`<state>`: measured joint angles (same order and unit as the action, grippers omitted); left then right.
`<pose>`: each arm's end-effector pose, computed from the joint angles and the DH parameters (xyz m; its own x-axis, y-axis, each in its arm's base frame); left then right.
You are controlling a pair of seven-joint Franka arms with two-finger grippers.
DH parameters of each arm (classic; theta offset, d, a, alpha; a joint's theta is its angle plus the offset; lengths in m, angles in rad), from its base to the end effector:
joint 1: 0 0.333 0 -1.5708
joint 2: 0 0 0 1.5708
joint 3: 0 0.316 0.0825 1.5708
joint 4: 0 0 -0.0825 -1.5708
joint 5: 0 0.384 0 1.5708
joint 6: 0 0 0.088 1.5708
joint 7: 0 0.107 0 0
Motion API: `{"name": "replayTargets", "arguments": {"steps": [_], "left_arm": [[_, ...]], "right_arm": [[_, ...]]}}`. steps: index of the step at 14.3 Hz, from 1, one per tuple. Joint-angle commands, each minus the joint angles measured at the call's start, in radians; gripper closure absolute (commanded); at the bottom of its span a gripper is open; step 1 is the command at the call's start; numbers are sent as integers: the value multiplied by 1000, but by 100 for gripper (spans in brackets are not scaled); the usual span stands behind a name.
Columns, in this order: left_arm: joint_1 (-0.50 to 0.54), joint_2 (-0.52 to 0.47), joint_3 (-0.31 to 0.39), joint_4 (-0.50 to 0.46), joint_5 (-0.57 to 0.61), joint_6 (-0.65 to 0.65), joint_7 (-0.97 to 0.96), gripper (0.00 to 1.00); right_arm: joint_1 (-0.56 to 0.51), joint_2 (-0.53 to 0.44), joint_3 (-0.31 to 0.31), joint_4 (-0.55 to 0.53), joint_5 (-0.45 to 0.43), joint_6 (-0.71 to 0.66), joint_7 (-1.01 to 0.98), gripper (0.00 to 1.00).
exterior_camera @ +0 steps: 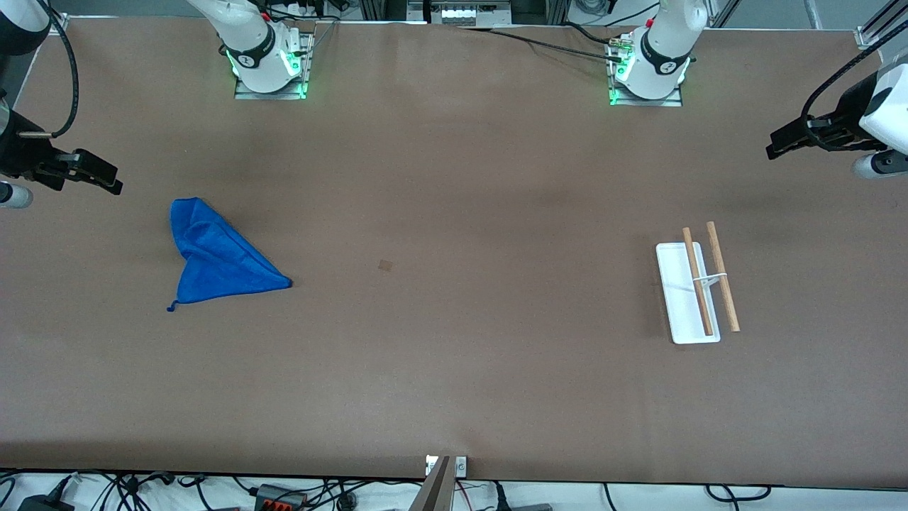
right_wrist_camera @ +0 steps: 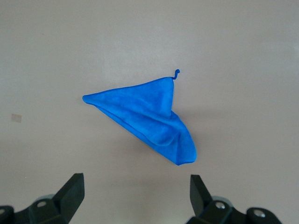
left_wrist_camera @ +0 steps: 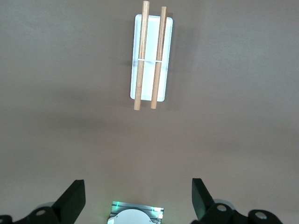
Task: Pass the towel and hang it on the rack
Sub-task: 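Reach the right gripper down toward the blue towel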
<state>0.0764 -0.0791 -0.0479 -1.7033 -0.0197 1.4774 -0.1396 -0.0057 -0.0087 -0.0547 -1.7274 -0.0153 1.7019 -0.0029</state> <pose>0.5164 0.0115 0.5977 0.9751 0.1659 -0.1471 0.1670 -0.9859 -0.0046 0.5568 -0.0352 0.5663 0.9983 -0.0555 -0.0169 -0.0552 -0.9984 0.0146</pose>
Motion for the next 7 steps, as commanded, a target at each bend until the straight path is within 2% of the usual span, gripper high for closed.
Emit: {"name": "replayTargets", "arguments": {"steps": [1,7], "left_arm": [[5,15,-3,33,-29,-9,18,0],[9,19,-1,36,-32,-14,18,0]], "right_arm": [[-8,-30,4,-32,5,18,-22,0],[-8,-19,4,-26,6,10,-22,0]]}}
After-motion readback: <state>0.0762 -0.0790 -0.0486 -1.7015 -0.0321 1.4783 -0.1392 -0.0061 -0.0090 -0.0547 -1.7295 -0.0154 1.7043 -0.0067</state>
